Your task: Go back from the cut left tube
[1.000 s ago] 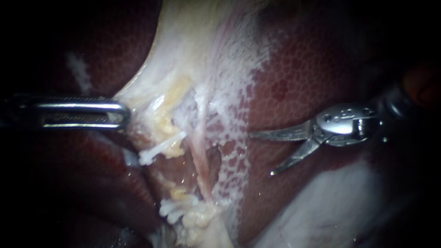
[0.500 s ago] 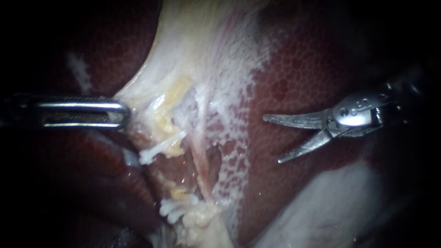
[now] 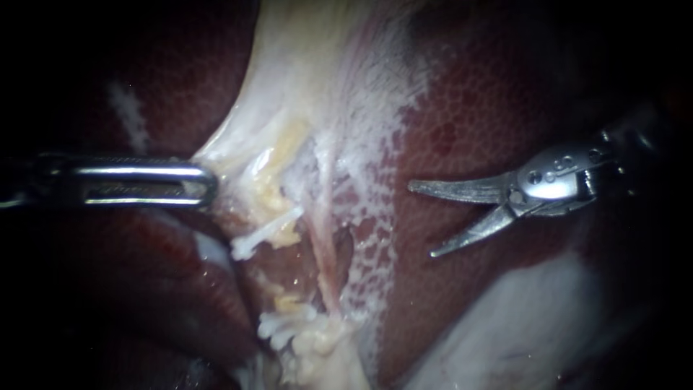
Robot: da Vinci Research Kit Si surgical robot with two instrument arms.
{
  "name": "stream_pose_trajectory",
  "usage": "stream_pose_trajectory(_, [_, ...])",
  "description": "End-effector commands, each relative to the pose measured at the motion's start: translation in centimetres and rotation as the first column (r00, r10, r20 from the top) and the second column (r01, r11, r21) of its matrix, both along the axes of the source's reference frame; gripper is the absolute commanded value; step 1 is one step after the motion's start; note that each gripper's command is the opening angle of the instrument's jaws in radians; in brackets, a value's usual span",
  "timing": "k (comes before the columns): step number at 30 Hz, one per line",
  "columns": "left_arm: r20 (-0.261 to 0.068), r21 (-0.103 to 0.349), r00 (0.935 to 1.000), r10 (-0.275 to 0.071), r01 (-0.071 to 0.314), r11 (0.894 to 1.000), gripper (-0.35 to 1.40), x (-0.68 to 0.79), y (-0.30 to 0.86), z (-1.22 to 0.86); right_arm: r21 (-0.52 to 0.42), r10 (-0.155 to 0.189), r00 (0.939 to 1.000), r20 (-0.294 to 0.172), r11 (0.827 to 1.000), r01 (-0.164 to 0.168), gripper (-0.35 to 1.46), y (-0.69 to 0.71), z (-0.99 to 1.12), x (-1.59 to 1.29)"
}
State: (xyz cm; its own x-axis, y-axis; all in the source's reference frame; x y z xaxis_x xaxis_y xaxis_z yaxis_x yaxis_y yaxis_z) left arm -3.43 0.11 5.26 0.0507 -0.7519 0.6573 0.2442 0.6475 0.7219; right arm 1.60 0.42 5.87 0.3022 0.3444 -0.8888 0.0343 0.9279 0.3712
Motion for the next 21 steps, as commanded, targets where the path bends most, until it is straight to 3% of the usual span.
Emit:
stream_pose_trajectory(1, [-0.006, -0.005, 1.0000, 0.004, -0.004, 1.000, -0.35, -0.01, 0.00, 0.06, 0.000, -0.001, 1.0000, -0.001, 1.000, 0.001, 1.40, 0.00, 0.00, -0.01])
stream_pose_trajectory(8, [-0.021, 0.001, 0.9998, 0.007, -0.007, 1.000, -0.35, -0.20, -0.03, 0.29, 0.000, -0.002, 1.0000, -0.001, 1.000, 0.002, 1.40, 0.00, 0.00, -0.04])
stream_pose_trajectory(16, [-0.015, 0.014, 0.9991, 0.039, -0.039, 0.999, -0.35, -0.48, -0.18, 0.40, 0.000, -0.003, 1.0000, -0.002, 1.000, 0.003, 1.40, 0.00, 0.00, -0.06])
stream_pose_trajectory(21, [-0.015, 0.013, 0.9989, 0.045, -0.045, 0.999, -0.35, -0.52, -0.20, 0.42, 0.000, -0.003, 1.0000, -0.002, 1.000, 0.003, 1.40, 0.00, 0.01, -0.07])
